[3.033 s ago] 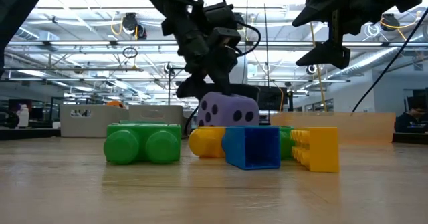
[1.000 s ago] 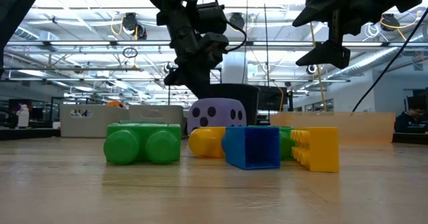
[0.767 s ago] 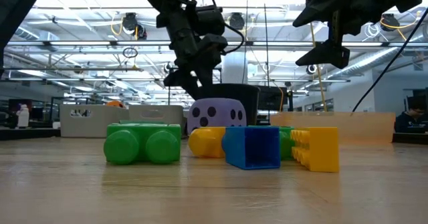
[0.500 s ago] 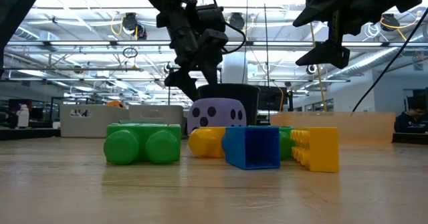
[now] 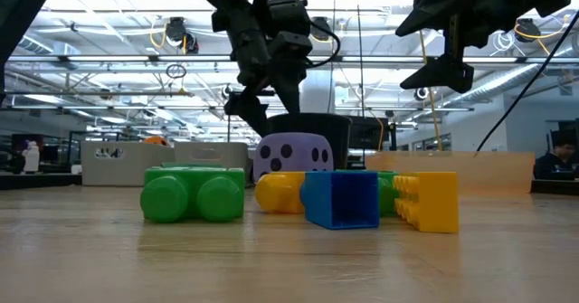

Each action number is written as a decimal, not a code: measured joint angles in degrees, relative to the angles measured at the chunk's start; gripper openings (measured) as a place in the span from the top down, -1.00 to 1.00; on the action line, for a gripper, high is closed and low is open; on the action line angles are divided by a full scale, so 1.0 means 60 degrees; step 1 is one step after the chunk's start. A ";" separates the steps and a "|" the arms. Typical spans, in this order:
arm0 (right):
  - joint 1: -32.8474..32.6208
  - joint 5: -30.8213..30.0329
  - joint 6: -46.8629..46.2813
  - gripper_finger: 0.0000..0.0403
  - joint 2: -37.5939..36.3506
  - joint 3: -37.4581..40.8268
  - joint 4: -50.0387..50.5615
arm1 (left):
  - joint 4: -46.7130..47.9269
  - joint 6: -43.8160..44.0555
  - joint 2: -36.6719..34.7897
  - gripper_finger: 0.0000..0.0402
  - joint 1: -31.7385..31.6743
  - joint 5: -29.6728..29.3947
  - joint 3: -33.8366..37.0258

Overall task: Pick & Place Toys
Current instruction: Put the purple die into the left gray bin

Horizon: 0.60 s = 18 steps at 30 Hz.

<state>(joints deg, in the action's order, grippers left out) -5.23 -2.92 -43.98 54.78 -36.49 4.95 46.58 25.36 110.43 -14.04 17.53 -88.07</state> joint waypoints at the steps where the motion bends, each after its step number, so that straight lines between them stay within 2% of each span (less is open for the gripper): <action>1: 0.0000 0.0000 -0.0034 -0.86 0.0000 0.0000 0.0000 | -0.0012 0.0003 0.0000 -0.75 -0.0024 -0.0007 0.0000; 8: 0.0000 -0.0004 -0.0302 -0.86 -0.0003 0.0000 -0.0003 | -0.0400 0.0401 0.0000 -0.75 -0.0139 0.0291 0.0588; 18: 0.0000 -0.0007 -0.0556 -0.86 0.0000 0.0000 -0.0004 | -0.2915 0.1406 -0.0030 -0.75 -0.0224 0.1786 0.2094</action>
<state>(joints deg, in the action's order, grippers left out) -5.23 -2.96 -47.31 54.78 -36.49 4.93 29.09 33.80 110.25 -15.38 28.25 -75.51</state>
